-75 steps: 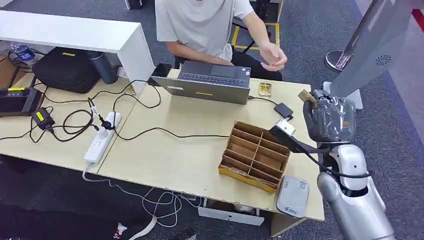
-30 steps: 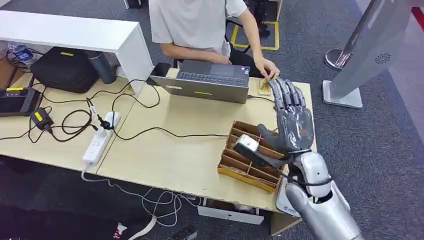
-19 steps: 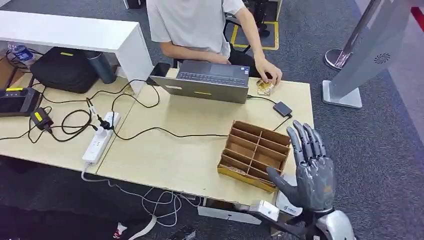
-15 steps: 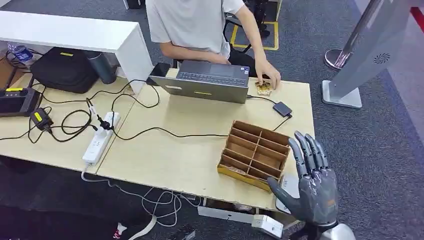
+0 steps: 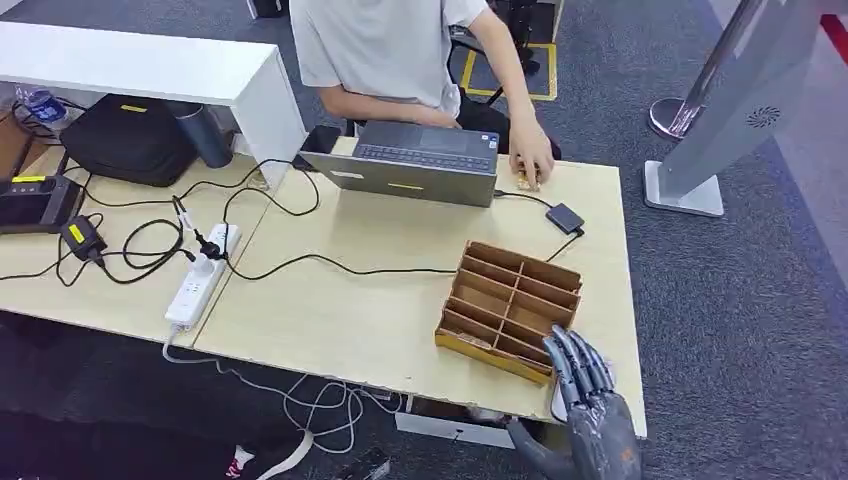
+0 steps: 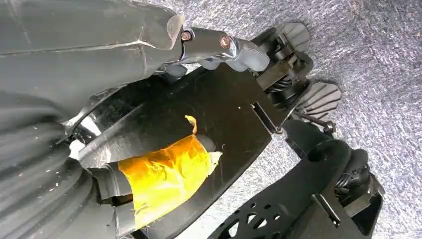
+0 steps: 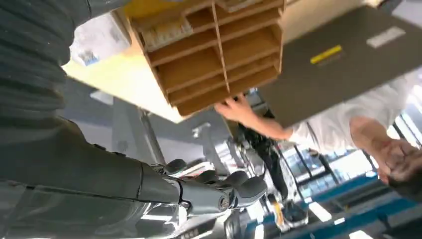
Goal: Pass the card to the sensor for recognition and then transmit it.
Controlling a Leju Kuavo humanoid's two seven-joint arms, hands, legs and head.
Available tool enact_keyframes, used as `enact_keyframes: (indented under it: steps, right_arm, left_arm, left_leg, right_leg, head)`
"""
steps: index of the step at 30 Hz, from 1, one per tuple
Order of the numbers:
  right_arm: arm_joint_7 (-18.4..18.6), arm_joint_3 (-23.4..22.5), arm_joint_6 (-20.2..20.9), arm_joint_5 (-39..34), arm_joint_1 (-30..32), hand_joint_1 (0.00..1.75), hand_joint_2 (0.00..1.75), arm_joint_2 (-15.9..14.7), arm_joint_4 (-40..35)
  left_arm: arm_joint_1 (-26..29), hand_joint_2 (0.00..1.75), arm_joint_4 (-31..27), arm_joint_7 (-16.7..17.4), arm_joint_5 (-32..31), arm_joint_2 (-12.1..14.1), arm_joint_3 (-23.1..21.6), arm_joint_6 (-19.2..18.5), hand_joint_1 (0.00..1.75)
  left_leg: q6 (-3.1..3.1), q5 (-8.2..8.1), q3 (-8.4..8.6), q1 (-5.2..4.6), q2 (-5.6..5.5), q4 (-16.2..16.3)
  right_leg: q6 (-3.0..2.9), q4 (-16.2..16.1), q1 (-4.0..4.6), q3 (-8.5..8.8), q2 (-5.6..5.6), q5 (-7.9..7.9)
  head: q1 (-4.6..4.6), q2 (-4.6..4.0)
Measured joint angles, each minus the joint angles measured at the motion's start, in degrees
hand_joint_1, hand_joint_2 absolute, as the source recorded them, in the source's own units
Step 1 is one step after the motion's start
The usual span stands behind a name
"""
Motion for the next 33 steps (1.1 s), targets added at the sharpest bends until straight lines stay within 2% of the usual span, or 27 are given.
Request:
enact_keyframes:
  steps: [6, 14, 17, 33]
  right_arm:
    - [0.1, 2.8, -0.4, 2.3, -1.9, 0.00, 1.75, 1.0, 5.7]
    - [5.8, 4.3, -2.7, 15.2, -5.7, 0.00, 1.75, 3.1, 13.9]
    - [7.1, 4.9, -2.8, 17.7, -7.1, 0.00, 1.75, 4.2, 16.9]
    - [11.5, 4.9, -2.2, 20.9, -11.2, 0.00, 1.75, 8.7, 26.6]
  left_arm:
    - [0.0, 1.75, -0.1, 0.8, 0.0, -0.1, -0.9, -0.1, 0.00]
    - [-0.3, 1.75, -0.4, 2.1, 0.4, -0.4, -2.0, -0.2, 0.00]
    - [-0.3, 1.75, -0.4, 2.3, 0.6, -0.4, -2.7, -0.2, 0.00]
    - [-0.5, 1.75, -0.5, 3.0, 1.9, -0.4, -4.0, -0.4, 0.00]
  left_leg:
    - [0.00, 0.01, 0.01, 0.00, 0.01, 0.0]
    - [0.00, 0.01, 0.01, 0.00, 0.03, 0.0]
    - [0.00, 0.01, 0.01, 0.00, 0.03, 0.0]
    - [0.00, 0.01, 0.01, 0.00, 0.02, 0.0]
  right_leg:
    - [0.00, 0.0, 0.00, 0.01, 0.00, 0.01]
    - [0.00, 0.0, 0.00, 0.01, 0.01, 0.01]
    - [0.00, 0.0, 0.00, 0.00, 0.01, 0.01]
    - [0.00, 0.0, 0.00, 0.00, 0.01, 0.01]
  head:
    - [-0.02, 0.00]
    - [0.00, 0.00]
    - [0.00, 0.00]
    - [0.02, 0.00]
